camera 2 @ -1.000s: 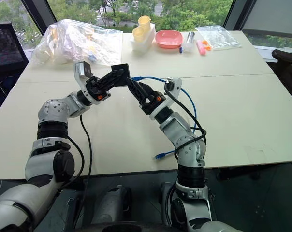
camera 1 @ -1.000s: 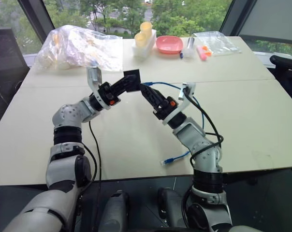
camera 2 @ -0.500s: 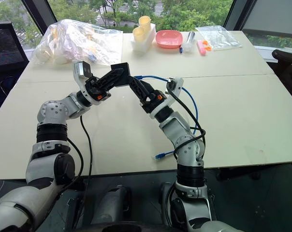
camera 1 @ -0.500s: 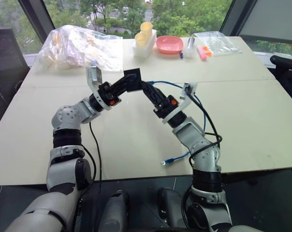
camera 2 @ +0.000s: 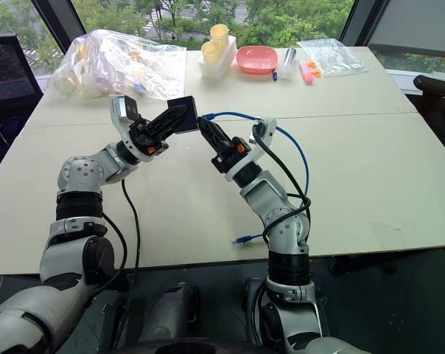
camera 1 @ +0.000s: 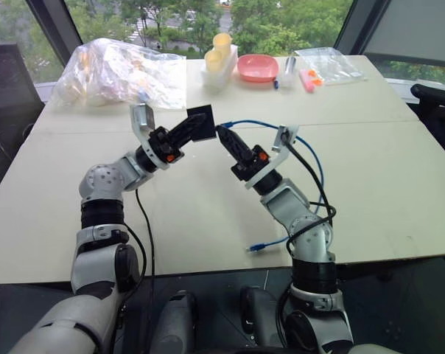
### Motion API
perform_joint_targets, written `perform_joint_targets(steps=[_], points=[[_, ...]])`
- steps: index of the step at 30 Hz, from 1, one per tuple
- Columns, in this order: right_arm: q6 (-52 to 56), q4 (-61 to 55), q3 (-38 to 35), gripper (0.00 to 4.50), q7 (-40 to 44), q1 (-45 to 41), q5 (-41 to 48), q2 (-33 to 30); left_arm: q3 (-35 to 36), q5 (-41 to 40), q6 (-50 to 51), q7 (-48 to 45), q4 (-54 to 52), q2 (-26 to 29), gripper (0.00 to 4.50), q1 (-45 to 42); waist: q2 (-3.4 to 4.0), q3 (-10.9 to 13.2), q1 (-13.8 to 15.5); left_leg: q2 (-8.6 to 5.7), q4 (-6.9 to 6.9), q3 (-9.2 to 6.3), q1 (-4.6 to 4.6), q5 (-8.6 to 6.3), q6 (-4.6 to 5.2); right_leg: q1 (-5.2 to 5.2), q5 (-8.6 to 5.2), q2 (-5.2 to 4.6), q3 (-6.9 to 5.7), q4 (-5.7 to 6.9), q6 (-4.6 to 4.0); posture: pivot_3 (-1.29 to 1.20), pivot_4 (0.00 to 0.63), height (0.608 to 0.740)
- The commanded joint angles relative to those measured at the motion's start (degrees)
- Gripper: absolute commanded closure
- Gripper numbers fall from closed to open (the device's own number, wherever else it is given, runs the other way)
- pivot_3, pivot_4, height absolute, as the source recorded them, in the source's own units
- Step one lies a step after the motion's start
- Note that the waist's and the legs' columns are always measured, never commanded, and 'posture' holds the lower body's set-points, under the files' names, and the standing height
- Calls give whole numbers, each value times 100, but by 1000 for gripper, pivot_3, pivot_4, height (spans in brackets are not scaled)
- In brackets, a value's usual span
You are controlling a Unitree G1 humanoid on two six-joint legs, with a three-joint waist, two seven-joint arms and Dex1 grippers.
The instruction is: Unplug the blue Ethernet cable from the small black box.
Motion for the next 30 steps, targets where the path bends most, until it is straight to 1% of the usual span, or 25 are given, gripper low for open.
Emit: perform_joint_targets(steps=[1, 4, 7, 9, 12, 15, 17, 18, 19, 21, 24, 26, 27, 29, 30], points=[[-299, 14, -298, 4476, -265, -94, 89, 71, -38, -22, -29, -44, -229, 222, 3970, 37, 0, 0, -2, 0, 0, 0, 0, 0, 0, 0, 0, 0, 0, 0, 0, 0, 150, 740], [-672, 216, -1127, 4476, -673, -265, 485, -193, 57, -52, 89, -187, -179, 688, 3970, 125, 0, 0, -18, 1, -1, 0, 0, 0, 0, 0, 0, 0, 0, 0, -1, 0, 150, 740], [-906, 394, -1482, 4476, -814, -309, 665, -566, 59, -120, 239, -368, -173, 1076, 3970, 193, 0, 0, -17, 1, -2, -1, 1, 0, 0, -1, 0, 1, 0, 0, -1, 0, 150, 740], [-946, 465, -1515, 4476, -806, -310, 674, -758, 23, -127, 252, -431, -194, 1249, 3970, 217, 0, 0, -14, 1, -2, 0, 0, 0, 0, -1, 0, 0, 1, -1, -1, 0, 150, 740], [-974, 511, -1388, 4476, -802, -318, 671, -857, -36, -135, 187, -415, -162, 1294, 3970, 188, 0, 0, 42, -2, -3, 2, -3, 0, 0, 0, 0, -8, 0, -8, 0, 0, 150, 740], [-956, 549, -1210, 4476, -683, -343, 523, -904, -18, -123, 91, -347, -108, 1213, 3970, 132, 1, 0, 18, -7, -3, 0, -29, 0, 0, -12, -3, -17, -5, -21, 3, 0, 150, 740], [-951, 565, -1215, 4476, -681, -374, 541, -834, 9, -125, 59, -291, -138, 1116, 3970, 111, 1, 0, 12, -8, -6, 2, -24, 0, 0, -12, -2, -17, -3, -15, 2, 0, 150, 740], [-961, 587, -1230, 4476, -706, -386, 532, -819, -35, -1, -123, -199, -193, 1042, 3970, 118, 1, 0, -7, -6, -5, 0, -21, 0, 0, -11, -2, -12, -4, -11, 2, 0, 150, 740], [-960, 620, -1245, 4476, -747, -397, 516, -827, -120, 239, -478, -17, -240, 945, 3970, 119, 1, 0, -16, -5, -6, 1, -17, 0, 0, -11, -1, -10, -1, -8, 1, 0, 150, 740], [-847, 810, -1153, 4476, -890, -414, 226, -1049, -632, 1257, -1828, 581, -308, 695, 3970, 120, 1, 0, -1, -4, -7, 1, -15, 0, 0, -11, -1, -6, 0, -6, 1, 0, 150, 740], [-689, 1435, -1000, 4476, -1208, -586, -437, -1489, -1363, 2328, -3363, 900, -372, 394, 3970, 137, 1, 0, 42, -7, -8, 6, -14, 0, -1, -10, -1, -12, 2, -9, 0, 0, 150, 740], [-545, 1986, -957, 4476, -1438, -816, -837, -1785, -1605, 2821, -4244, 1224, -180, 109, 3970, 55, 1, 0, 60, -11, -7, 11, -18, 0, -1, -10, -1, -19, 3, -13, -1, 0, 150, 740], [-477, 2181, -954, 4476, -1504, -910, -951, -1872, -1632, 2949, -4508, 1341, -65, 8, 3970, 17, 1, 0, 59, -13, -7, 19, -19, 0, -1, -10, -1, -25, 5, -18, -1, 0, 150, 740], [-381, 2778, -910, 4476, -1607, -1182, -1328, -2153, -1912, 3430, -5282, 1638, 269, -292, 3970, -19, 1, 0, 49, -14, -6, 24, -25, 0, 0, -12, -1, -27, 10, -22, -1, 0, 150, 740], [-400, 2991, -880, 4083, -1608, -1279, -1498, -2254, -2010, 3624, -5594, 1791, 444, -418, 3970, -48, 1, 0, 47, -16, -7, 31, -26, 0, 0, -14, 0, -26, 13, -25, 0, 0, 150, 740]])
